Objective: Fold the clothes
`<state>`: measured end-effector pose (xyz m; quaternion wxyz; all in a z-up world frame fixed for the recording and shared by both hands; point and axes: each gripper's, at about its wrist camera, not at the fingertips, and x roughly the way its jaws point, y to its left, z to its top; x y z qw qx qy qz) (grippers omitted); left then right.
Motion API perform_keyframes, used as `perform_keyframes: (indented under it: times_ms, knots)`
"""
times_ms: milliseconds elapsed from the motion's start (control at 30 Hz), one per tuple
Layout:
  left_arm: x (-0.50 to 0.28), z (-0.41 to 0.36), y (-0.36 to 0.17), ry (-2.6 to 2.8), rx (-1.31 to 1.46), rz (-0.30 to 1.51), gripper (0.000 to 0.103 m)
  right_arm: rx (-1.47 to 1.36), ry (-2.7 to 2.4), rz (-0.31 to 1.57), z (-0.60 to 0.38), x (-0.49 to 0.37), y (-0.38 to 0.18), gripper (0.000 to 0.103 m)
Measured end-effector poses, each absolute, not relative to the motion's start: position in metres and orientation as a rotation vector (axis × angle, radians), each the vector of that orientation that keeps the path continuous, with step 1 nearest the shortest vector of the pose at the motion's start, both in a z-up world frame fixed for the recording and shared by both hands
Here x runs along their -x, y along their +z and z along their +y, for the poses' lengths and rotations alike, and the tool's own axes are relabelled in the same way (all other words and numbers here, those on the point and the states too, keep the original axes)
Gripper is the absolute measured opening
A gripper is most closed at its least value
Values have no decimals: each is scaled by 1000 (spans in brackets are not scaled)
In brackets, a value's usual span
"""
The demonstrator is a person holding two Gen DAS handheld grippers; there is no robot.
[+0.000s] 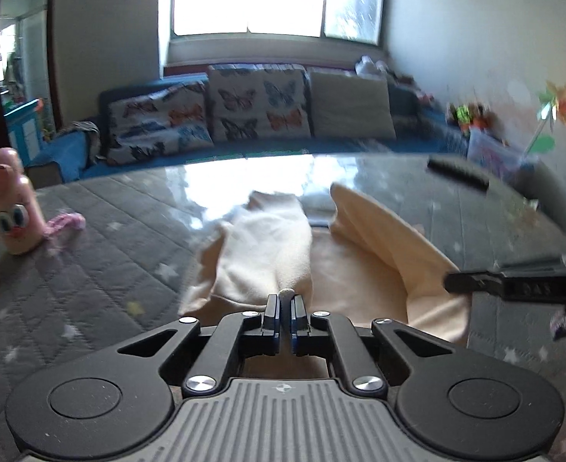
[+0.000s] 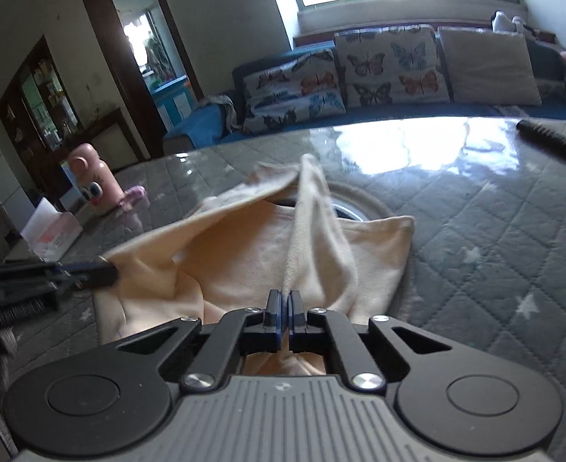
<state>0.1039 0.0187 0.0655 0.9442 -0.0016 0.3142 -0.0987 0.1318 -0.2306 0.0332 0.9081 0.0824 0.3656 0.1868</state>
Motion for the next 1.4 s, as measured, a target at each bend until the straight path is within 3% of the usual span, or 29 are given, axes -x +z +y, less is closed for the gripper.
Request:
perform_keyframes:
  times_ms: [333,600,667,733,933,1000,1333,1367,1400]
  knots:
    - [-50,50,61,-216,37,717,6,-93,439,742,-249,-64,54,2]
    - [-53,53,50,-198,25,761,9,-13,461,722,-226,-96,63,11]
    - [-58,53,51,-200,17,753,14,7,478,726,-214,-113,61,17]
    - [-63,52,53,-202,8,745,25,37,488,731,-200,-130,57,19]
    - [-91,46,51,-207,-12,743,32,109,521,757,-164,-178,39,26]
    - [-103,41,48,-216,-23,751,33,137,527,777,-151,-197,29,33]
    - [-154,13,30,-252,-71,797,43,170,504,844,-126,-247,-13,33]
    - [-158,10,28,-253,-78,803,44,164,503,840,-127,-248,-15,32]
    - [-162,7,27,-253,-86,809,44,157,503,830,-128,-249,-15,23]
